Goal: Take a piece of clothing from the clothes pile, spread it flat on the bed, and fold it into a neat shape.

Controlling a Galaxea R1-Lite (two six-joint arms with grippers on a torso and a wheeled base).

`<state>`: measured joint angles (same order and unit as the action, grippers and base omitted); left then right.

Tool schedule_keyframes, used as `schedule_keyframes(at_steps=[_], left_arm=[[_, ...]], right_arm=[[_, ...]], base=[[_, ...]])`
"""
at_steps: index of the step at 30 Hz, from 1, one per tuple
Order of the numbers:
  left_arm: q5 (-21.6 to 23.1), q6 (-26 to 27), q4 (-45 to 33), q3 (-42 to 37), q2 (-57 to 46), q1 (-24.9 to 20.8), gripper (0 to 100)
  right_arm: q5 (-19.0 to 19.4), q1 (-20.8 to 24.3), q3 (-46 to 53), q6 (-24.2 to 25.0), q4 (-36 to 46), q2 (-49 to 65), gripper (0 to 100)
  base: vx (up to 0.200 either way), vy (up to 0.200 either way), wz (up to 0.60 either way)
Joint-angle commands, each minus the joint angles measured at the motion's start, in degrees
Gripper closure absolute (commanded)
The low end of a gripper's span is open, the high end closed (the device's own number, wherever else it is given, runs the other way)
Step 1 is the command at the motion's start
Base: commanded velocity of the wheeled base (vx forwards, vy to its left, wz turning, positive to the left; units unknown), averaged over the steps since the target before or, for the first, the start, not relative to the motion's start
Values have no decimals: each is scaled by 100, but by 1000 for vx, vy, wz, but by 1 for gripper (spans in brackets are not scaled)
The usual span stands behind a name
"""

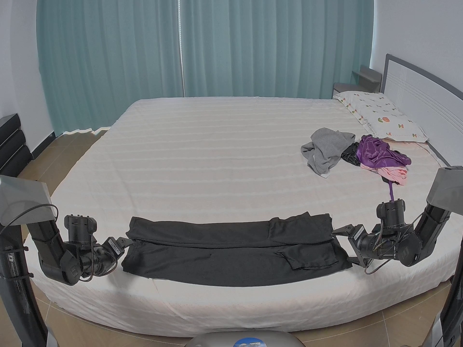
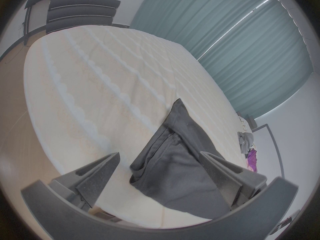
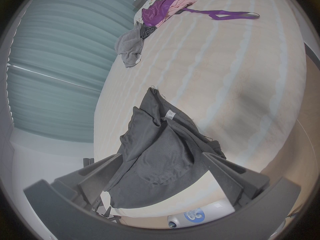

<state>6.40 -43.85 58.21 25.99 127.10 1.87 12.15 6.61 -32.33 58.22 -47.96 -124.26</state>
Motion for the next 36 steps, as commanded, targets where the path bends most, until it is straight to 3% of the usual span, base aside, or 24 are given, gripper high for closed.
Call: schedule_keyframes(at_steps=[1, 13, 20, 24, 25, 36], left_arm=[[-25, 140, 24, -182, 78, -160, 0], [-438, 149, 59, -68, 298, -336, 0], [-719, 166, 68, -50, 421, -512, 0], [-1132, 456, 76, 3, 614, -617, 0], [-1159, 483, 76, 29, 641, -617, 100], [-1677, 465, 138, 11, 702, -591, 100]], right_arm=[[-3, 16, 34, -4, -3, -37, 0], [-20, 42, 262, -21, -706, -195, 0], [-38, 60, 271, -30, -715, -230, 0], [-64, 86, 315, -39, -715, -204, 0], [-73, 86, 324, -48, -715, -160, 0], [-240, 253, 491, -118, -715, -99, 0]], base=[[0, 0, 0], [0, 0, 0], [0, 0, 0], [0, 0, 0], [0, 0, 0], [0, 0, 0]])
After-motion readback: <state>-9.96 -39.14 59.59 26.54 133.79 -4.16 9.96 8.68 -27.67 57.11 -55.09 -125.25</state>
